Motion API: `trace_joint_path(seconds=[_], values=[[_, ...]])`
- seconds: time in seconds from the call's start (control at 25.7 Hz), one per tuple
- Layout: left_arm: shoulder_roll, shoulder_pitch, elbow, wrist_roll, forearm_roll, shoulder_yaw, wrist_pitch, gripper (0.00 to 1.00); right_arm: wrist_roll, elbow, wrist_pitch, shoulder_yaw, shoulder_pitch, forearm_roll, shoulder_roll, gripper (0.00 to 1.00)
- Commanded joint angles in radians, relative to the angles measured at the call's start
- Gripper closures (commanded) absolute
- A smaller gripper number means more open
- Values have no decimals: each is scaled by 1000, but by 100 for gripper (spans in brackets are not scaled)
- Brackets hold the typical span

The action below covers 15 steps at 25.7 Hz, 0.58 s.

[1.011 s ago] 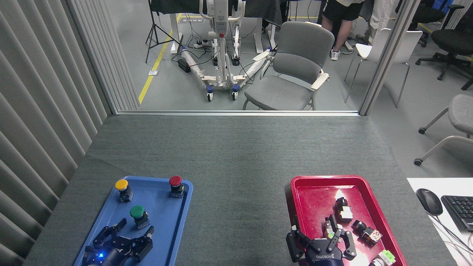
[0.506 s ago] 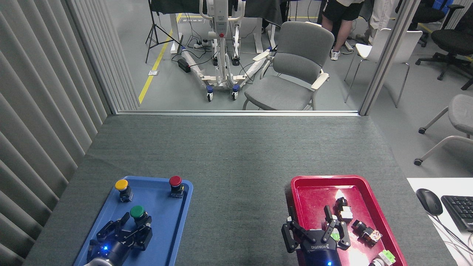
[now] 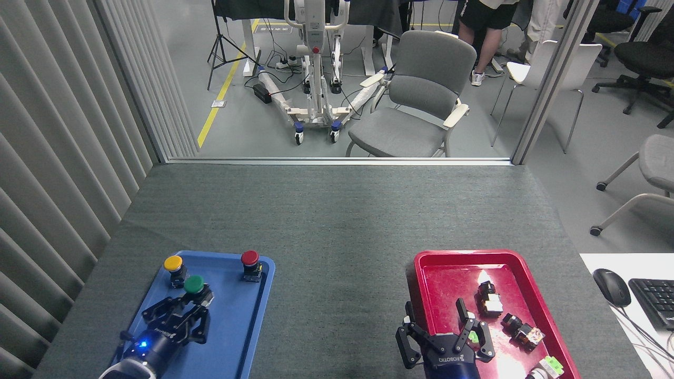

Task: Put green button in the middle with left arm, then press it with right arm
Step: 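Reach the left hand to the green button and grasp it, then carry the green button off the blue tray toward the table middle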

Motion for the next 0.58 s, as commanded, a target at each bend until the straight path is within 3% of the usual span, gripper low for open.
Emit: trace_joint_path(seconds=[0.0,0.12,0.23,0.54], values=[[-72,-27,-65,1,-9,-150,-17,100,0,-3,1,4,4,1,3,0],[-166,-70,-36,3,-17,-275,19,100,0,-3,1,4,4,1,5,0],[-233,-93,42,6,-20,-318,23,100,2,-3,1,3,3,1,2,0],[-246,-94,153,15,-74,-375,43,98,2,-1,3,3,4,3,5,0]])
